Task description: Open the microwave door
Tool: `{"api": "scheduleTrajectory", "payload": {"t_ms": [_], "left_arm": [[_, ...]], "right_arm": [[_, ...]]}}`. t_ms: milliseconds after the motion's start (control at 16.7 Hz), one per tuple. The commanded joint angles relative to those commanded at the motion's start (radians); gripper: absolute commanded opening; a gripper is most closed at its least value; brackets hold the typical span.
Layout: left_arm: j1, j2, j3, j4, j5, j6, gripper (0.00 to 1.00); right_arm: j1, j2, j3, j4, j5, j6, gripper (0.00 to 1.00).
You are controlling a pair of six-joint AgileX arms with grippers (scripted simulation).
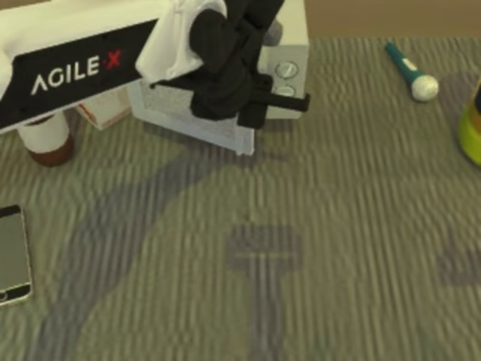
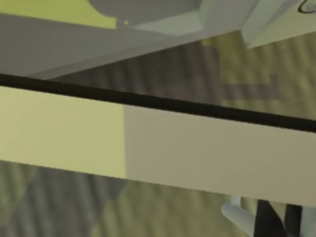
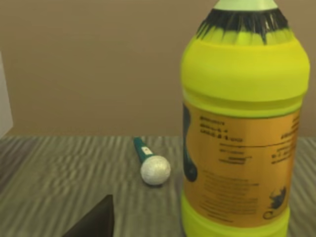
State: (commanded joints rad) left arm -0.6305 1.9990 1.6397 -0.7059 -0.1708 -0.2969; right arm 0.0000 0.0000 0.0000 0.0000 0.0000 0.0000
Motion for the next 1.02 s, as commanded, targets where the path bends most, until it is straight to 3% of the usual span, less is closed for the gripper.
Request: {"api": "scheduleTrajectory", "payload": {"t_ms": [420,1020], "left_arm": [[-0.006,0.001,-0.004,0.002,0.006,-0.001,0.0],[0.024,-0.088,-0.124,0.053,0.066,0.119,0.0]], "right_arm": [[0.0,0.0,0.0,0.0,0.0,0.0,1.0],[0.0,0.0,0.0,0.0,0.0,0.0,1.0]]}}
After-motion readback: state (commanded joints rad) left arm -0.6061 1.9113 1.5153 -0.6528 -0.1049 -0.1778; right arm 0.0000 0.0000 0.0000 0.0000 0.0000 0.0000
